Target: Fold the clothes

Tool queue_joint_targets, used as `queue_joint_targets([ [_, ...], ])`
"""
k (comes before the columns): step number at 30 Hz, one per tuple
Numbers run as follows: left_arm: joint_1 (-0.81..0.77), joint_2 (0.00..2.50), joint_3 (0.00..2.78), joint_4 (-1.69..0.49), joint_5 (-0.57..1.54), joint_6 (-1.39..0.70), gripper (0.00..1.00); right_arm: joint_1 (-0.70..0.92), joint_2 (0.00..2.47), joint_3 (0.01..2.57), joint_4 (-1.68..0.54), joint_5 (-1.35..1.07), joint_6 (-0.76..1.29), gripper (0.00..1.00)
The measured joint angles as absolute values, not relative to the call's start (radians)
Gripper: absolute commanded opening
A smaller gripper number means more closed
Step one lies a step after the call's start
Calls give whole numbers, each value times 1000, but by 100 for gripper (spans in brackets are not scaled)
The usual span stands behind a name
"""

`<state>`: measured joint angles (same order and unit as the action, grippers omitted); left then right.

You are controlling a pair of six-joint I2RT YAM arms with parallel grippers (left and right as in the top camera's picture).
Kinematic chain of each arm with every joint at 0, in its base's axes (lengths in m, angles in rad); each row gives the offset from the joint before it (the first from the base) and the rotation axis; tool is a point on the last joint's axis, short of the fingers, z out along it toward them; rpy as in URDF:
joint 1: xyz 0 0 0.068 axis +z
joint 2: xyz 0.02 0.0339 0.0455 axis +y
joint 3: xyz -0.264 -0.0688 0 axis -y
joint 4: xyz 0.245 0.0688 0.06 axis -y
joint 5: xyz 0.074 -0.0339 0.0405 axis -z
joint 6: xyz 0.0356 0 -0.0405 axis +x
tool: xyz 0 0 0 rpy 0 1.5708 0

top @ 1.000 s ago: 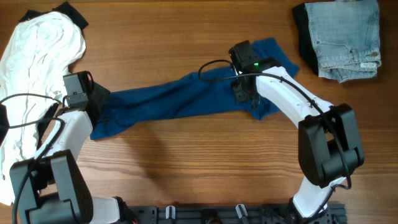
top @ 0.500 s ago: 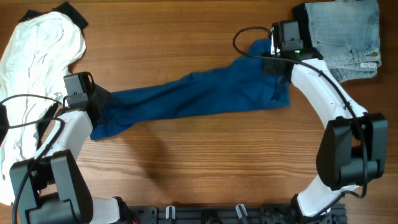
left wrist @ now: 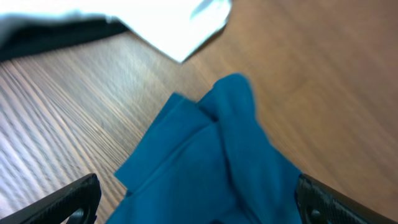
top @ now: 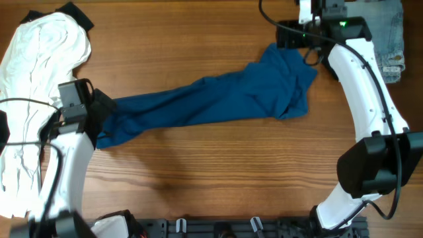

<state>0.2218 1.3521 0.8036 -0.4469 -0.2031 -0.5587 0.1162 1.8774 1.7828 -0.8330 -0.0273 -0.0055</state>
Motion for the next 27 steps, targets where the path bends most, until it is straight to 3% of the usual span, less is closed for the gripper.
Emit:
queue_joint_targets([
  [6,247,1327,817,-510,-153,-375,100,163,1880,1785,-875,-56,-10,95],
  [12,408,1443,817,-518,47,-190,100,205,1880,1785,-876,-64,-14,95],
  [16,520,1538,817,-460,173,-58,100,227,1880,1785,-875,-64,-14,95],
  [23,532,1689,833,-323,254,84,99,242,1880,1785,-879,-64,-14,95],
  [27,530,1706,844,-310,297,115,73,242,1880,1785,-879,-64,-14,94],
])
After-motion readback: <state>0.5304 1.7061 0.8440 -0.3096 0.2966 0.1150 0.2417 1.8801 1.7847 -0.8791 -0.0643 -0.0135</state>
